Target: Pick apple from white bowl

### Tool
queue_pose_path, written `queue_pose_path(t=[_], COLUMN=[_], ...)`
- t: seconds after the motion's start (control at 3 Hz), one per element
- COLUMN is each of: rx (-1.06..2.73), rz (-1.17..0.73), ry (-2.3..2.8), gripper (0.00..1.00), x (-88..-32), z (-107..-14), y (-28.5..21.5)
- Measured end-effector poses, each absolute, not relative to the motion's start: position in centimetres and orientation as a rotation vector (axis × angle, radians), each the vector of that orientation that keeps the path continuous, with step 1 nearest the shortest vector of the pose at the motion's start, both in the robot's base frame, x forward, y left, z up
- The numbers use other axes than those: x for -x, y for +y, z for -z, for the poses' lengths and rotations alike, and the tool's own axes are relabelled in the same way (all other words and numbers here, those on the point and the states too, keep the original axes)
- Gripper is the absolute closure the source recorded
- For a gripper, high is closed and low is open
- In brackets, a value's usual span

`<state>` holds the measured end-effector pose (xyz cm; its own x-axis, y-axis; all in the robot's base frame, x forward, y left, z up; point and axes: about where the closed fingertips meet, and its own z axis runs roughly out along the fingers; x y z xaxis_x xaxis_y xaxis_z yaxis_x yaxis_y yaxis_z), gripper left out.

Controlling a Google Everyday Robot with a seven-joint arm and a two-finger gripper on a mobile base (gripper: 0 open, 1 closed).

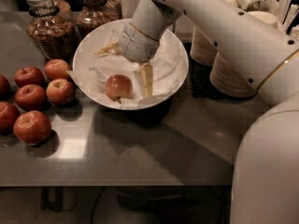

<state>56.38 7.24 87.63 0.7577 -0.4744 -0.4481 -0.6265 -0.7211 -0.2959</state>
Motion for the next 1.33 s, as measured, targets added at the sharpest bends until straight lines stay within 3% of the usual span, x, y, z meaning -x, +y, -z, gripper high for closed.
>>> queue_pose_path(t=[0.67, 1.33], rx=[2.538, 2.538], rz=[-0.376, -0.375], ry=[0.934, 0.934], gripper=[0.00, 0.42], x=[-57.2, -57.2], z=[-86.5, -86.5], y=[4.5, 4.5])
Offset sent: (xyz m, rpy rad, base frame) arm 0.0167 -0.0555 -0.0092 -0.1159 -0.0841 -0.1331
